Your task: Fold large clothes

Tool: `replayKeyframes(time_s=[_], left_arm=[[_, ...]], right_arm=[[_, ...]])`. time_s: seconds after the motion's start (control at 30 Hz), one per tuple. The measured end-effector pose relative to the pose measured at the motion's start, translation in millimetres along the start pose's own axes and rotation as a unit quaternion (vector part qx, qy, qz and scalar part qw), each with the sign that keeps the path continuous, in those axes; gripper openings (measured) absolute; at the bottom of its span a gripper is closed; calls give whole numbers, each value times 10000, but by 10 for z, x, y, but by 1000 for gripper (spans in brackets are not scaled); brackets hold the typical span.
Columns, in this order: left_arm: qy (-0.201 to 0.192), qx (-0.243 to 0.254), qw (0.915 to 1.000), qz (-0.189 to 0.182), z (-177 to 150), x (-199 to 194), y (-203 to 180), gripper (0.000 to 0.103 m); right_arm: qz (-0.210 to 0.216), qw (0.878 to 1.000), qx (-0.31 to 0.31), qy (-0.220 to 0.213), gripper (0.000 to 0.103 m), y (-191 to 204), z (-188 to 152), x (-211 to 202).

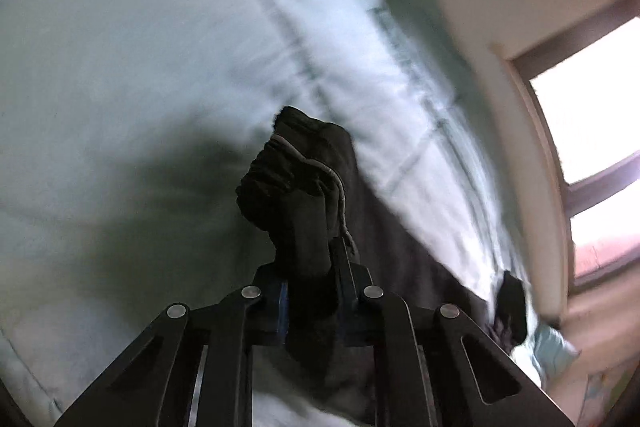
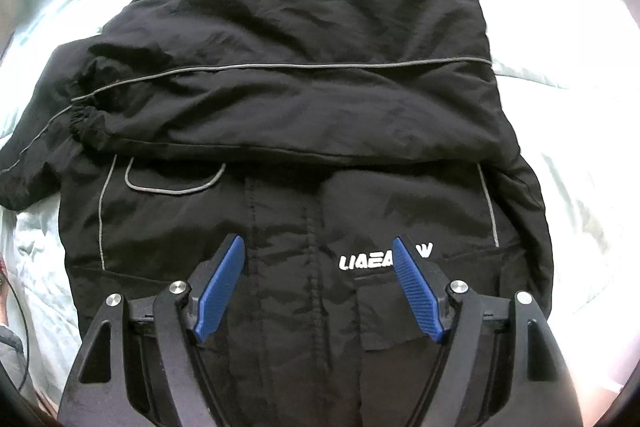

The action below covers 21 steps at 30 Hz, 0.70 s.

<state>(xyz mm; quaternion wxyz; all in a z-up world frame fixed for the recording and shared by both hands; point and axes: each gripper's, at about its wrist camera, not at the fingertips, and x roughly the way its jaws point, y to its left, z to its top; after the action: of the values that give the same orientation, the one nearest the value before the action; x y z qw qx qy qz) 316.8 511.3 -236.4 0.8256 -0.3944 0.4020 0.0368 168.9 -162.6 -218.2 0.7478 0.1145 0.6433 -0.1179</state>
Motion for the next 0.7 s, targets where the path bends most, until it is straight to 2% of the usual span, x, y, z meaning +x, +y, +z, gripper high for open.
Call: replayKeyframes(time_s=[0.17,0.3,0.47,0.63,0.7], left_arm=[[-30,846,9956,-412,-183,-247,-731,16],[39,1668,9841,-614,-496,-322,-1444,16],[442,2528,9605,-1074,-1066,-165,-2373,16],[977,3158,9323,-1470,-1796,145,-3183,16],[1162,3344,9223,-1548,-2051,243,-3380,16]], right_arm=[[259,9996,-57,3,79,49,78,69],[435,9990,-131,-40,79,46,136,92],[631,9979,-111,-100,79,-100,185,91],[520,9980,-268,-223,79,-283,174,55],[511,9980,-283,-253,79,-365,175,55]])
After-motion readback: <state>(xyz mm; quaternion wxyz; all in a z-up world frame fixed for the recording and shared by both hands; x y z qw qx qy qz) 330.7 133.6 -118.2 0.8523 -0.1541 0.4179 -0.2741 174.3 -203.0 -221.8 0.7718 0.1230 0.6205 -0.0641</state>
